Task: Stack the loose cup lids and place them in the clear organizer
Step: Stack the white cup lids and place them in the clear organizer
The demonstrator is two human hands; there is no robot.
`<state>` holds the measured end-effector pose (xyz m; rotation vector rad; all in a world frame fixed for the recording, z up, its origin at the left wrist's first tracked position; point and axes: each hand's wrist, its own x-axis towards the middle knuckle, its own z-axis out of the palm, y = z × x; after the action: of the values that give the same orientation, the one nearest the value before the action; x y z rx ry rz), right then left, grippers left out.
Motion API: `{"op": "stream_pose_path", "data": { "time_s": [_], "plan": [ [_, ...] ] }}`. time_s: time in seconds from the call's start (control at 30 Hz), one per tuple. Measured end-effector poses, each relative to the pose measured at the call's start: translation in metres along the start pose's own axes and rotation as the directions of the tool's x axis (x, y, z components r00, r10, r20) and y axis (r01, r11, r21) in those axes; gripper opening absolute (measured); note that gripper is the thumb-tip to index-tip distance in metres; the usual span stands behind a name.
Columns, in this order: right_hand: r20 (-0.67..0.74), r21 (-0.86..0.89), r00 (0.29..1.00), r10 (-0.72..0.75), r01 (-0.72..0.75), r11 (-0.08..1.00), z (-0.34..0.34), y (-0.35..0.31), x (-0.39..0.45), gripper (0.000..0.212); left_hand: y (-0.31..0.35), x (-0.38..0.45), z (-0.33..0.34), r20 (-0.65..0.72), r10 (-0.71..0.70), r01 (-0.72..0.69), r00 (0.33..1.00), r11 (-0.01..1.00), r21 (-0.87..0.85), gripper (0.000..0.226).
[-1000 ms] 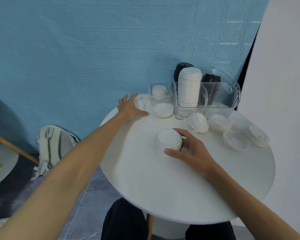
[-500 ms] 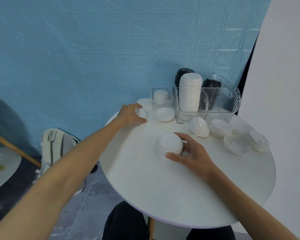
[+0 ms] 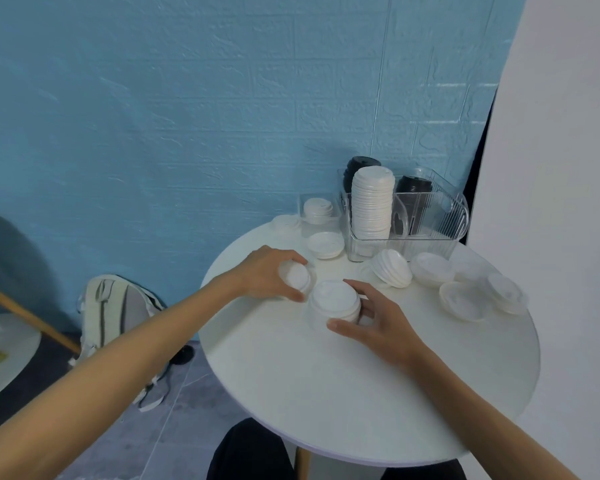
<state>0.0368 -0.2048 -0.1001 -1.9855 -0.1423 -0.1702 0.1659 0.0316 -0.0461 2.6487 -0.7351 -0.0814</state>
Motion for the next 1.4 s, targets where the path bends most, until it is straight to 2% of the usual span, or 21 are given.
{"op": "stream_pose_path", "data": {
  "time_s": [0.03, 0.07, 0.13, 0.2, 0.3, 0.37, 0.47, 0.6, 0.8, 1.07, 1.23, 1.4],
  "plan": [
    [0.000, -0.004, 1.000, -0.002, 0.002, 1.000, 0.000, 0.000, 0.000, 0.075, 0.005, -0.004, -0.006, -0.031, -0.010, 0.009, 0.999, 1.000, -0.024, 0.072],
    [0.000, -0.007, 1.000, -0.003, 0.003, 1.000, 0.000, 0.000, 0.000, 0.075, 0.012, -0.008, -0.012, -0.060, -0.019, 0.011, 0.998, 0.993, -0.121, 0.069],
    [0.002, -0.007, 1.000, -0.002, 0.003, 1.000, 0.000, 0.000, -0.001, 0.076, 0.027, -0.017, -0.021, -0.071, -0.016, -0.015, 0.997, 0.908, -0.419, 0.063],
    [0.006, -0.005, 1.000, -0.005, 0.005, 1.000, 0.000, 0.000, -0.001, 0.076, 0.044, -0.028, -0.021, -0.060, 0.024, -0.053, 0.998, 0.839, -0.541, 0.062],
    [0.022, 0.002, 1.000, -0.014, 0.014, 1.000, -0.001, -0.002, 0.000, 0.076, 0.061, -0.038, -0.002, -0.052, 0.078, -0.093, 0.996, 0.866, -0.492, 0.065],
    [0.012, 0.014, 1.000, -0.006, 0.006, 1.000, 0.000, -0.002, 0.000, 0.087, 0.064, -0.042, 0.013, -0.067, 0.097, -0.116, 0.993, 0.904, -0.412, 0.064],
    [0.016, 0.017, 1.000, -0.005, 0.004, 1.000, 0.001, -0.003, -0.001, 0.098, 0.065, -0.043, 0.023, -0.085, 0.081, -0.108, 0.993, 0.910, -0.401, 0.062],
    [0.033, -0.009, 0.999, -0.034, 0.034, 0.999, 0.000, -0.002, 0.001, 0.092, 0.070, -0.046, 0.021, -0.093, 0.071, -0.100, 0.993, 0.931, -0.352, 0.063],
    [0.034, -0.011, 0.999, -0.032, 0.033, 0.999, 0.002, 0.001, 0.001, 0.094, 0.084, -0.045, 0.019, -0.074, 0.042, -0.060, 0.996, 0.965, -0.254, 0.065],
    [0.025, -0.036, 0.998, -0.062, 0.063, 0.997, 0.001, 0.001, 0.001, 0.081, 0.079, -0.049, 0.024, -0.072, 0.024, -0.046, 0.997, 0.950, -0.308, 0.066],
    [0.011, -0.047, 0.996, -0.092, 0.093, 0.995, 0.001, 0.000, 0.000, 0.075, 0.071, -0.047, 0.041, -0.162, 0.029, -0.104, 0.986, 0.876, -0.471, 0.048],
    [0.011, -0.047, 0.996, -0.091, 0.091, 0.995, 0.000, -0.003, -0.002, 0.067, 0.065, -0.036, 0.058, -0.200, 0.000, -0.092, 0.980, 0.890, -0.447, 0.037]
  ]
}}
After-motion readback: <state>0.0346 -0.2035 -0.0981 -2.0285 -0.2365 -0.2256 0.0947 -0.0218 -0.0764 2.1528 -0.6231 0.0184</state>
